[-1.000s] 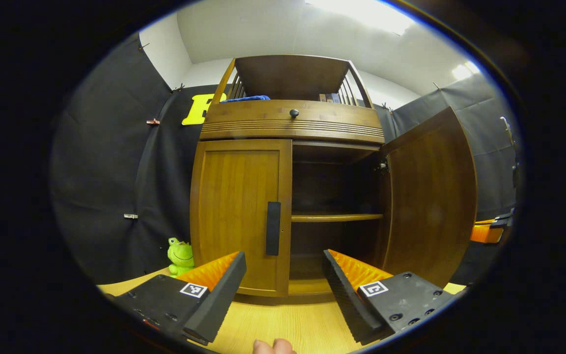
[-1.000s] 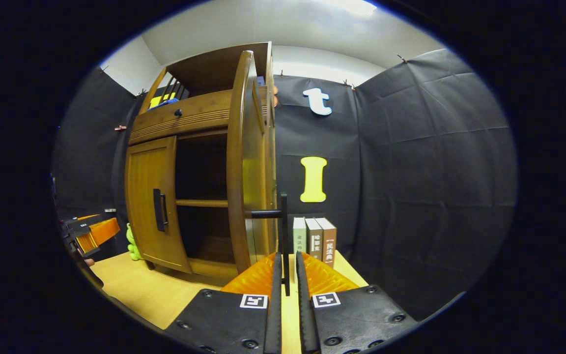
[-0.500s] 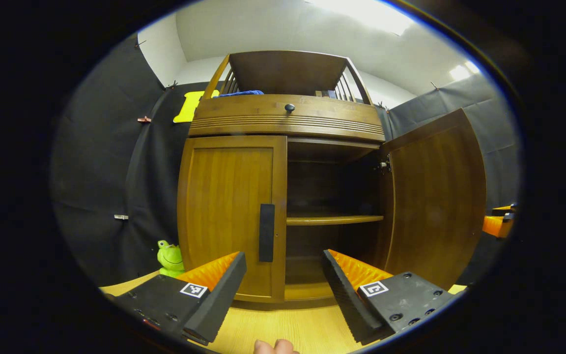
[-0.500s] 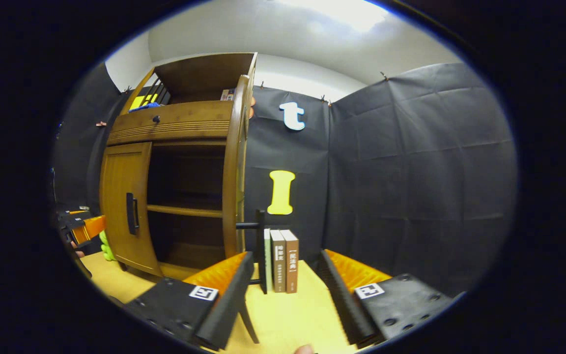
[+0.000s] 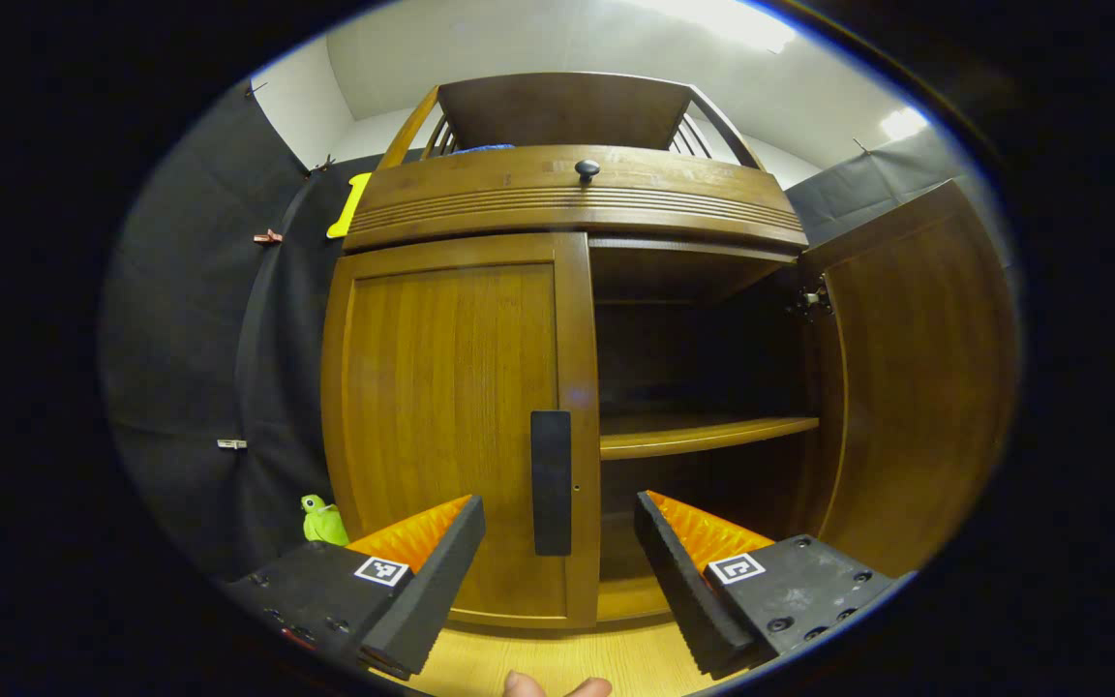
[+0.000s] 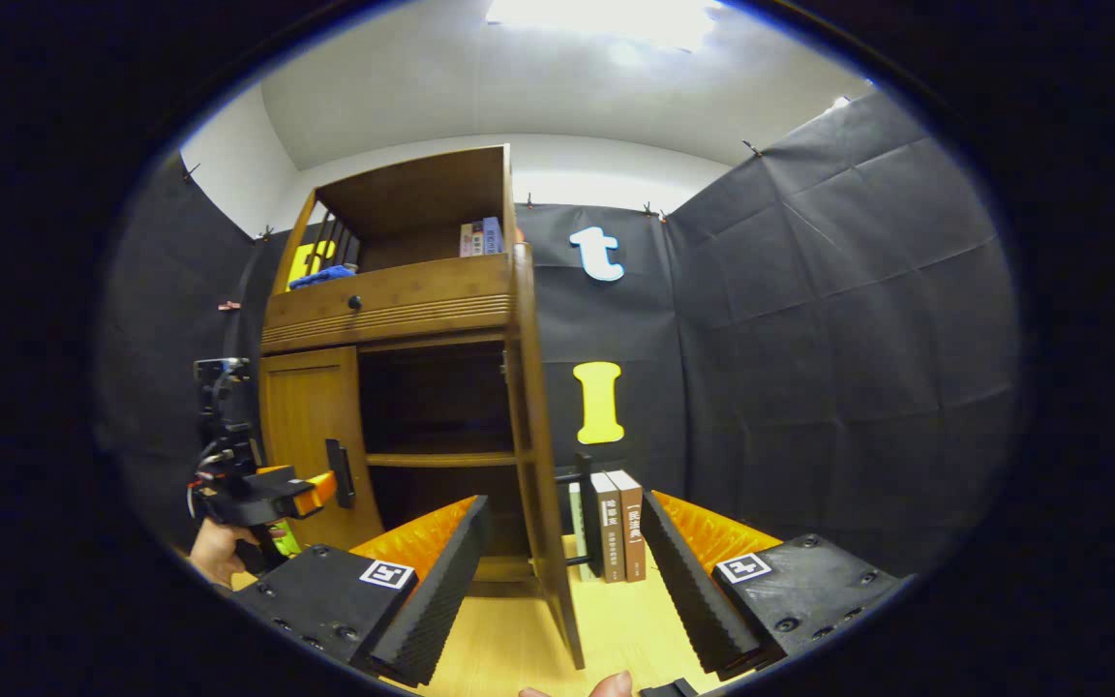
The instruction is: Open the right door of the double-door shoe cabinet with the right hand, and open the left door with the left hand.
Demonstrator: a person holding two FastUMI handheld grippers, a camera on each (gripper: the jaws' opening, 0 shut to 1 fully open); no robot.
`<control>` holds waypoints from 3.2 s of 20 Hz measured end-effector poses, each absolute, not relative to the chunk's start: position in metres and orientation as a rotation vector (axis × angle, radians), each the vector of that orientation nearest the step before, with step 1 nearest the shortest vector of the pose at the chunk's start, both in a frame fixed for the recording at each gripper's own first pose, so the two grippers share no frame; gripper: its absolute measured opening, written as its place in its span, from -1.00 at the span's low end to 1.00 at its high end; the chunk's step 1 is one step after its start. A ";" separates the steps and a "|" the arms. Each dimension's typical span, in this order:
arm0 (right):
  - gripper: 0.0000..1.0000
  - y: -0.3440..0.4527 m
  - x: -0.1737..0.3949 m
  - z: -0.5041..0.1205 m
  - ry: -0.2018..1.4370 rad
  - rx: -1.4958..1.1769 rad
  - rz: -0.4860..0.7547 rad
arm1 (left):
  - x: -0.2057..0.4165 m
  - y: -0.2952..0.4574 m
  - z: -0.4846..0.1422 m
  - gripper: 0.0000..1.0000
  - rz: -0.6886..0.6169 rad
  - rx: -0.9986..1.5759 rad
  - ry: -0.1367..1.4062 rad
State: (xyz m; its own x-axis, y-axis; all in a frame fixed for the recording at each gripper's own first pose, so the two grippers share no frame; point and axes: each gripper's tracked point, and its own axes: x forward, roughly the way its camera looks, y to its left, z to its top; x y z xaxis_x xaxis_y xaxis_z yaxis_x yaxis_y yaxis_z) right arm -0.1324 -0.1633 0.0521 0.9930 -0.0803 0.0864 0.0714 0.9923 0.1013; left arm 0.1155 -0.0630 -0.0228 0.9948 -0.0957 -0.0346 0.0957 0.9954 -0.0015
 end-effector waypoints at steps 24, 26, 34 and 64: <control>0.96 -0.087 -0.109 0.014 0.037 0.093 0.027 | 0.192 -0.066 -0.054 -0.36 -0.094 0.012 0.130; 0.96 -0.085 -0.108 0.017 0.031 0.096 0.029 | 0.180 -0.062 -0.053 -0.39 -0.102 0.018 0.132; 0.94 -0.079 -0.105 0.015 0.021 0.065 0.020 | 0.124 -0.039 -0.045 -0.41 -0.118 0.016 0.122; 0.95 -0.022 -0.100 0.006 0.038 0.014 0.077 | -0.010 0.116 -0.028 -0.64 0.033 0.036 0.087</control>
State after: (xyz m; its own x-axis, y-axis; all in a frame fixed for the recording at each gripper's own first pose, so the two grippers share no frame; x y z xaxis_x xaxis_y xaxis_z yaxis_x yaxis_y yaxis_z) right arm -0.1001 -0.0219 0.0065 0.9963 0.0776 -0.0374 -0.0771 0.9969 0.0153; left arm -0.0102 0.1159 -0.0276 0.9956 0.0346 -0.0867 -0.0314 0.9988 0.0377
